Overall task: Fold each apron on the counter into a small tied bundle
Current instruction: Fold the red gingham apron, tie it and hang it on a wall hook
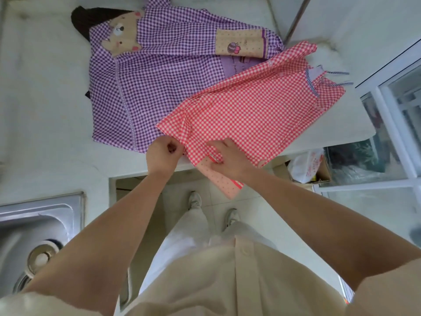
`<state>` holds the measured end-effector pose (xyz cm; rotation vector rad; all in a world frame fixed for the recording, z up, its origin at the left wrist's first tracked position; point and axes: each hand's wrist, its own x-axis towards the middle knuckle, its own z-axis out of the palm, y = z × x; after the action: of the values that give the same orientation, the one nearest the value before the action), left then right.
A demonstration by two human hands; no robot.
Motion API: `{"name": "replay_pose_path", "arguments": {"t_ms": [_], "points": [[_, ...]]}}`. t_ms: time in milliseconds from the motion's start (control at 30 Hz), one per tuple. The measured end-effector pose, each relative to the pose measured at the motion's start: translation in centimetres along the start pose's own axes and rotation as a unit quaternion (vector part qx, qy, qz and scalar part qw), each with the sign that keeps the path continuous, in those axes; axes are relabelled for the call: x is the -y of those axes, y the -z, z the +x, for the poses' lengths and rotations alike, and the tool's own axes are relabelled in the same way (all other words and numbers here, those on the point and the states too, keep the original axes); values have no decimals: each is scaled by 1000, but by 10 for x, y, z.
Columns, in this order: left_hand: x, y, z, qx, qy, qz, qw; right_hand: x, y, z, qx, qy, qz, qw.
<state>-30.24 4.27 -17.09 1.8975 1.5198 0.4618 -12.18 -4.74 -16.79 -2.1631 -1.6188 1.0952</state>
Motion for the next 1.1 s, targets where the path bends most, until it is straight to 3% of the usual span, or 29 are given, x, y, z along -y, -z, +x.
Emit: {"name": "replay_pose_path", "arguments": {"t_ms": [167,300,433,633,767,933,1100], "points": [[11,17,15,61,44,-225,971,5,3,12,-11,-34,-11,999],[12,26,29,92,113,-321,936,5,7,16,-4,-37,-28,999],[16,31,41,126,109,-272,948,6,12,15,-6,-27,-20,999],[1,22,46,104,99,-224,964,5,15,19,7,-27,-19,999],[6,34,47,116,46,-220,967,1,17,20,5,-26,-24,999],[18,55,61,63,10,-190,980,-4,19,21,12,-9,-39,999],[13,46,63,73,44,-256,963,-7,23,22,34,-1,-38,999]]}}
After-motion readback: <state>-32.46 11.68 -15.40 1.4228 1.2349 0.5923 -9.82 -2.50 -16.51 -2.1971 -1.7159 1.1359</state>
